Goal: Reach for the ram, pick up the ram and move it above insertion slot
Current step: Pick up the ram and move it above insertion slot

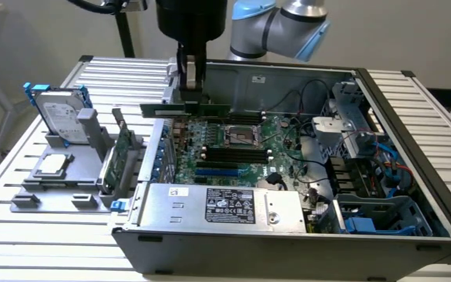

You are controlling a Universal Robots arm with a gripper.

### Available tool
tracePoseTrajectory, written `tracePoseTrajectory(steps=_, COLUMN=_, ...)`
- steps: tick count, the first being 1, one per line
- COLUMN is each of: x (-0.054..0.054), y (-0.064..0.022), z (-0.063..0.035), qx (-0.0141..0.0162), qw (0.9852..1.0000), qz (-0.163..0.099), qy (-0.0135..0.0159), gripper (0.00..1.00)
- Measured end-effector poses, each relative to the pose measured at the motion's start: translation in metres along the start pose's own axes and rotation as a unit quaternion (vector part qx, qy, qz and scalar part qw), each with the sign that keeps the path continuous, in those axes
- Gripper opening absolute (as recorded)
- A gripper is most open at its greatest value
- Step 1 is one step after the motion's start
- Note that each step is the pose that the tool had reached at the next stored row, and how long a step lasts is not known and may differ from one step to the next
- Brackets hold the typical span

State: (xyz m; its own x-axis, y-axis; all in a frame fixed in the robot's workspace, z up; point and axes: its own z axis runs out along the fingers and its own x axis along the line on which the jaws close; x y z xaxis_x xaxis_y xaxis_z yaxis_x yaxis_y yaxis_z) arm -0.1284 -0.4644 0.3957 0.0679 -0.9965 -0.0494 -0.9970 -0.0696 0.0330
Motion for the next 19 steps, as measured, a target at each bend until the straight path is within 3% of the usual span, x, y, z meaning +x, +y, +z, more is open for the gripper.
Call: tracePoseTrajectory(steps=19, x=-0.049, y=-0.0468, z=0.0023, qx=0.0000, qw=1.0000, qz=0.000, qy=0.0000, gripper=0.13)
